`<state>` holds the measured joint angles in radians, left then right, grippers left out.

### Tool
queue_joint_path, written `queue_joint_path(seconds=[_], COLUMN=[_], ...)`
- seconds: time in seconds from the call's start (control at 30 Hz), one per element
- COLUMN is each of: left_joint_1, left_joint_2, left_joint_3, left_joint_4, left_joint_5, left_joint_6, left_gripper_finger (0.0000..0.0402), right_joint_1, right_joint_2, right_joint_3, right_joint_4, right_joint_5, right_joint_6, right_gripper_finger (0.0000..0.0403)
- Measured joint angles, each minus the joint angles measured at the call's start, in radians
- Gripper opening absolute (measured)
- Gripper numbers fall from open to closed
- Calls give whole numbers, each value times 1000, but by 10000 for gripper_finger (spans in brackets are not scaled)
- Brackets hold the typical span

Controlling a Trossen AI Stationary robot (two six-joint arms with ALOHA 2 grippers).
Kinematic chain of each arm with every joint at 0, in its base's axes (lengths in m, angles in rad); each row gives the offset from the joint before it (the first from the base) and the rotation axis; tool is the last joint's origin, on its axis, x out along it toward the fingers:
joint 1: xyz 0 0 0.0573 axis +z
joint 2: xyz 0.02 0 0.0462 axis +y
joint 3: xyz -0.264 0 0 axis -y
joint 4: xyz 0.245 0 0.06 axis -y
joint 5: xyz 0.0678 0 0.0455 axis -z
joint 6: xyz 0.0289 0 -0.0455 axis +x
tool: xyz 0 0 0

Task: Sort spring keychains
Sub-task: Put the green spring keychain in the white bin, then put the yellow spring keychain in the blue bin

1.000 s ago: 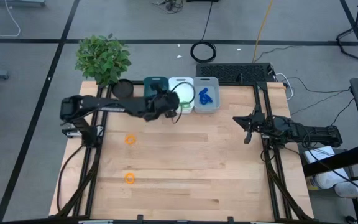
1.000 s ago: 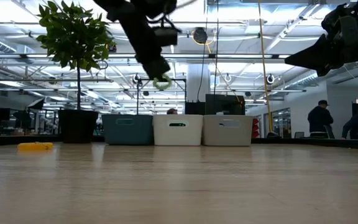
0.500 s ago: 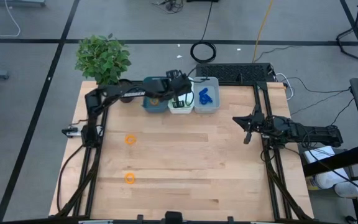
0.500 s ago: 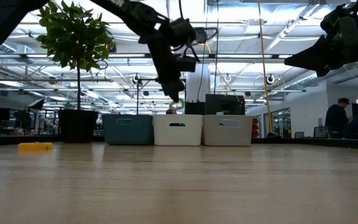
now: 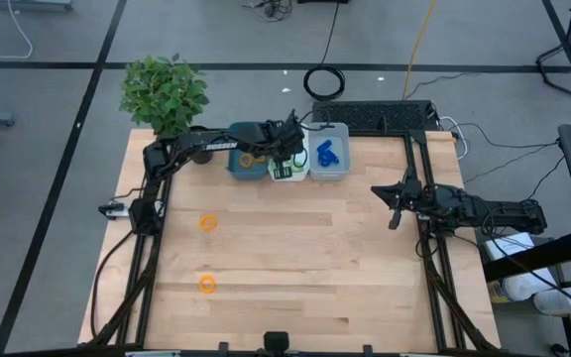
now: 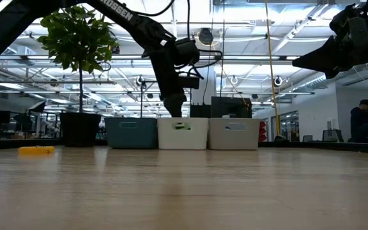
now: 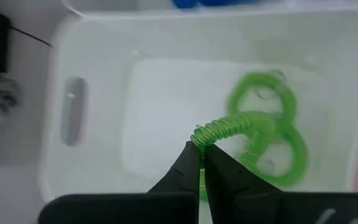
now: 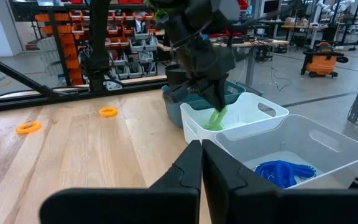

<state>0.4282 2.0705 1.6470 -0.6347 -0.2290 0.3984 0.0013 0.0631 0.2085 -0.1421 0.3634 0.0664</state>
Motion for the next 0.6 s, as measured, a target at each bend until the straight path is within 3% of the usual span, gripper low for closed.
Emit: queue_joint_path(seconds=[0.27, 0.6], left_joint_1=[-3, -14], left_joint_2=[19, 19], left_joint_3=[-2, -2], left_joint_4=[4, 36], left_joint_5=[14, -8], left_joint_6=[-11, -67], left_gripper_finger=[14, 167], right_joint_1=[0, 0], right_joint_2=[0, 0], right_joint_3=[0, 0], right_joint_4=[0, 0], right_joint_5=[0, 0], right_joint_6=[0, 0], right_gripper_finger=[0, 0])
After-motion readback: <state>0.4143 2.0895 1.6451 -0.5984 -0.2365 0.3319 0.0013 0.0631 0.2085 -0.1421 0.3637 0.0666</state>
